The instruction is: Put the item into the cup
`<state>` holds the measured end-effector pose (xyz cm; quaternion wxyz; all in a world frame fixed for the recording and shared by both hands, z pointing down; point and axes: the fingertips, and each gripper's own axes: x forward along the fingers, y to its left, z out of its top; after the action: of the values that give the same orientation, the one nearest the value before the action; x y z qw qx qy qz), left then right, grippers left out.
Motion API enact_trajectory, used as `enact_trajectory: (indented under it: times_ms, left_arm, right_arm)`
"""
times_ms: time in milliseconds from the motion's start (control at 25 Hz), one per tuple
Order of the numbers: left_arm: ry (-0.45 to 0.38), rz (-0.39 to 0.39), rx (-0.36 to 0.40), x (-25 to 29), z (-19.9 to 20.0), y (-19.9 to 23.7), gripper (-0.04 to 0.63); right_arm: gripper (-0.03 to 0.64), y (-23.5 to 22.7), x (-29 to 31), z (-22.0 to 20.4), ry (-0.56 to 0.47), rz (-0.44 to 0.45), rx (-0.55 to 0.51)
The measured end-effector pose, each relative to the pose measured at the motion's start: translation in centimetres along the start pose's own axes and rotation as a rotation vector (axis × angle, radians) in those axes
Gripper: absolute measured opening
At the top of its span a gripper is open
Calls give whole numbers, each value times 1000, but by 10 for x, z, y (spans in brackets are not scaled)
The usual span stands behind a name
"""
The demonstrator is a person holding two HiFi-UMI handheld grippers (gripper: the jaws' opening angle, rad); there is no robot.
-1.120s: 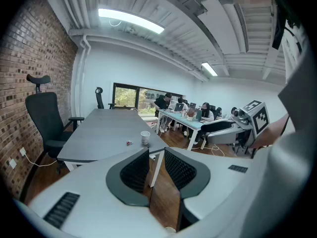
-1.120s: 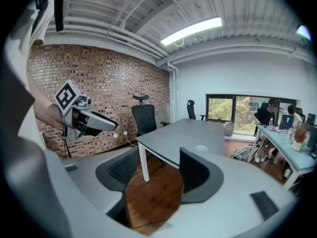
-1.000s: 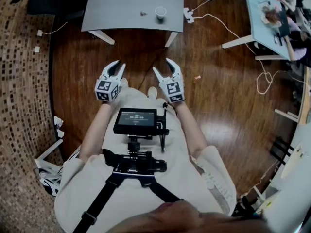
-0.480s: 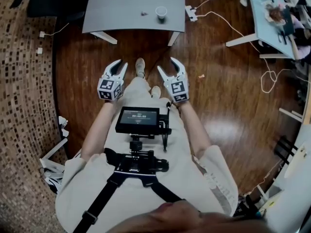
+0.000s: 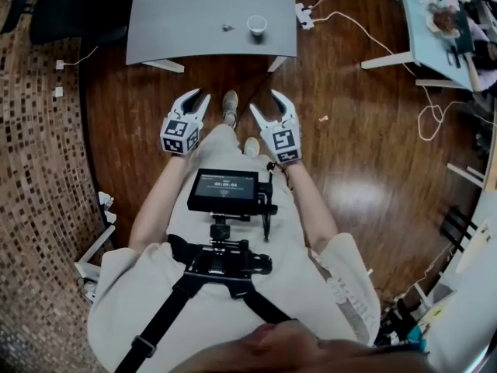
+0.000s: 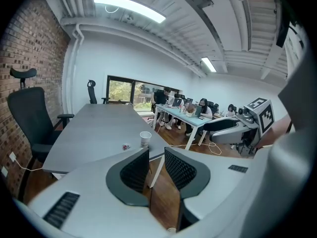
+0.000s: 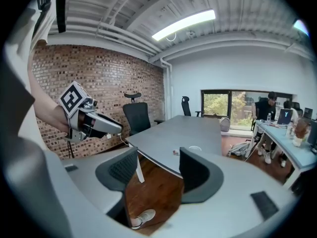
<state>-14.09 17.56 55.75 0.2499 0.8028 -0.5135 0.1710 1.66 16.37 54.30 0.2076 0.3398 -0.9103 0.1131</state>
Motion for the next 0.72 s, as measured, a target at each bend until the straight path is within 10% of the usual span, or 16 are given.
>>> enact_trajectory:
  times_ms: [720]
  left_arm:
    - [83,-148,81,114,46,74,101]
  right_arm:
    - [281,-46,95,23,58,-88,73]
